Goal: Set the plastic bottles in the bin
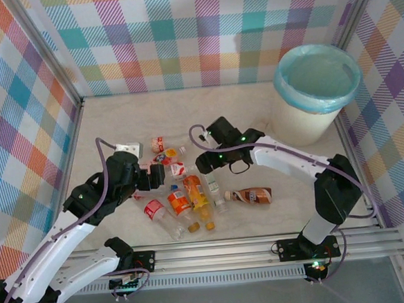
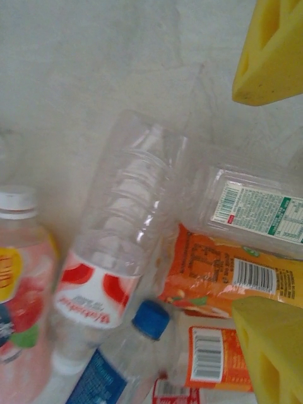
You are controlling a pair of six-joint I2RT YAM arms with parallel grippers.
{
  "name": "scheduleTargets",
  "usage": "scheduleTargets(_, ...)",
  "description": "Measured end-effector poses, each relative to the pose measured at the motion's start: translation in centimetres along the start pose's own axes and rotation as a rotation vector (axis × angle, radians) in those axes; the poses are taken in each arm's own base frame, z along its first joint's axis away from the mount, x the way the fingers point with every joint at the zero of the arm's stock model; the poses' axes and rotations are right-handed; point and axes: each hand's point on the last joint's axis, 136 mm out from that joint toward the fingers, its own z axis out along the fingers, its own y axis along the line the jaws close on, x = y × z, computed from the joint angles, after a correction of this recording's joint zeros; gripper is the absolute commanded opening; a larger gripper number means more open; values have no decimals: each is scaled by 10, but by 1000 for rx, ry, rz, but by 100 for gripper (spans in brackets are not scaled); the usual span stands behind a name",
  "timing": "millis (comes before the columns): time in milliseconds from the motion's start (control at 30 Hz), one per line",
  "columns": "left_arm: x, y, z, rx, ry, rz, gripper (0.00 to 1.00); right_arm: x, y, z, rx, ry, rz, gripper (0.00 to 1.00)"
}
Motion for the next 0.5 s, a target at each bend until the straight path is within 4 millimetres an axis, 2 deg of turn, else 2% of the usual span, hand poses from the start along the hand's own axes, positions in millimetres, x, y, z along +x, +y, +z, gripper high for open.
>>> scheduleTargets(133,14,5,5,-16,33,-19,92,17,0,17,28,72,21,80)
scheduleTargets(500,19,0,16,-17,75,-30,92,49,-3,54,85,200,57,81)
